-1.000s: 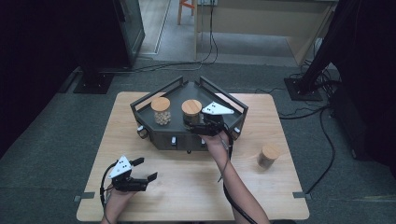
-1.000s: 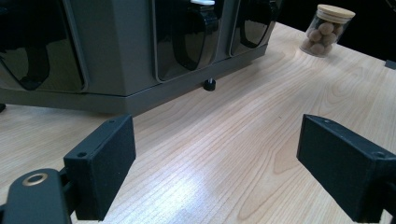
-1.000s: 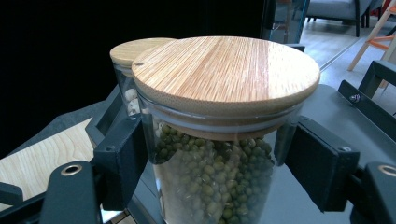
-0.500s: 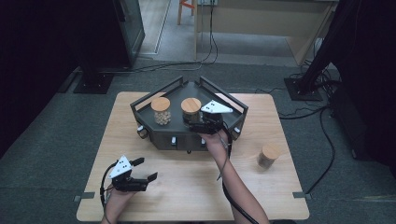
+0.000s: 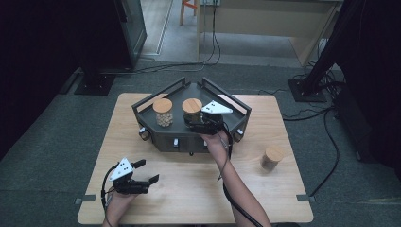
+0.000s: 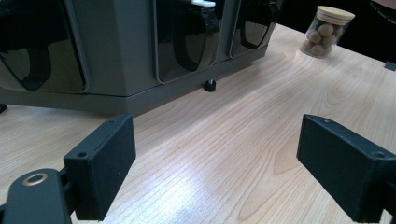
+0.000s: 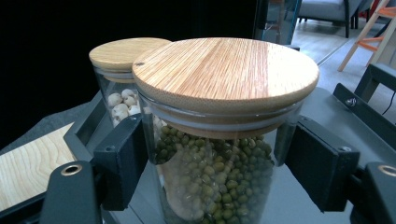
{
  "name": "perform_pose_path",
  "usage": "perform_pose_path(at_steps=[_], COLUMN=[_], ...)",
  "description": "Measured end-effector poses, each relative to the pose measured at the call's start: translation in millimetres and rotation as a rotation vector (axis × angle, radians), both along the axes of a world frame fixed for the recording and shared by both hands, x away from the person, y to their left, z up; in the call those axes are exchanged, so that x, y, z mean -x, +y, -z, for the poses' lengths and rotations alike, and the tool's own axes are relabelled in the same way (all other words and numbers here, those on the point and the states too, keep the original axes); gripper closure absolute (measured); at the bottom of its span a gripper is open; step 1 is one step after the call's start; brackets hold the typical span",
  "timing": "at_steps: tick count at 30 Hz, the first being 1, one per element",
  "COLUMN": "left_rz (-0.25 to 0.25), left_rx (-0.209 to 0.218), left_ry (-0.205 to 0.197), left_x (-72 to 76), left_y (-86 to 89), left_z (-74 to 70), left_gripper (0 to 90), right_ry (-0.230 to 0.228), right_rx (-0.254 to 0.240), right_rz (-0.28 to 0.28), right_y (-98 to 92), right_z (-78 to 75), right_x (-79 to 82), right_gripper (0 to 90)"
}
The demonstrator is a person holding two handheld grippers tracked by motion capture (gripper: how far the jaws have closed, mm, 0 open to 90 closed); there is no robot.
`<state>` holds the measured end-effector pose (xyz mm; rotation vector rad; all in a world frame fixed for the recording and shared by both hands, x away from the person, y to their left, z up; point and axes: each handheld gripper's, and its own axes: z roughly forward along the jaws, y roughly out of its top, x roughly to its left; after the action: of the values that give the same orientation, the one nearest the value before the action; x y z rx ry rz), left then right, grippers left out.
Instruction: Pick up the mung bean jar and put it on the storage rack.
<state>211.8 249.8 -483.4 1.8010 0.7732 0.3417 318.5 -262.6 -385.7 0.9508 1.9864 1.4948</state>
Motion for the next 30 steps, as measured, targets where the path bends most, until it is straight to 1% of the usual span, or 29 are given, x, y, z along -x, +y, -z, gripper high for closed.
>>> perform_pose_path(at_steps=[4, 6, 7, 11, 14, 19, 21, 27, 29, 30], left_rz=[0.001, 0.001, 0.0, -0.001, 0.002, 0.002, 0.001, 0.0, 0.001, 0.001], left_rx=[-0.001, -0.001, 0.0, 0.005, -0.004, -0.003, -0.001, 0.001, 0.002, 0.002], left_ry=[0.0, 0.0, 0.0, 0.001, -0.001, 0.0, -0.001, -0.002, -0.001, -0.001], left_x=[-0.2, -0.1, 0.0, 0.0, -0.3, -0.5, 0.1, 0.2, 0.0, -0.1], left_y=[-0.3, -0.4, -0.4, 0.0, -0.6, -0.6, -0.4, 0.0, 0.2, 0.2], left_z=[0.0, 0.0, 0.1, 0.5, -0.2, -0.1, 0.0, 0.1, 0.0, 0.0], left_gripper=[11.6, 11.6, 11.6, 11.6, 11.6, 11.6, 11.6, 11.6, 11.6, 11.6], right_ry=[-0.005, -0.007, -0.008, -0.007, 0.001, -0.005, -0.004, 0.018, 0.016, 0.016], right_rx=[0.003, 0.01, 0.021, 0.02, 0.029, 0.042, 0.043, 0.038, 0.044, 0.039], right_rz=[0.012, 0.017, 0.023, 0.026, 0.031, 0.031, 0.035, 0.047, 0.052, 0.054], right_y=[2.1, 3.4, 5.2, 5.7, 8.1, 10.9, 11.8, 14.8, 16.5, 16.4], right_z=[1.2, 1.0, 0.4, 0.7, -1.2, -1.5, -0.7, 4.6, 4.5, 4.7], right_x=[0.5, 0.0, -0.5, -1.4, -4.2, -3.7, -3.6, -4.7, -4.0, -4.1], right_gripper=[25.5, 25.5, 25.5, 25.5, 25.5, 25.5, 25.5, 25.5, 25.5, 25.5])
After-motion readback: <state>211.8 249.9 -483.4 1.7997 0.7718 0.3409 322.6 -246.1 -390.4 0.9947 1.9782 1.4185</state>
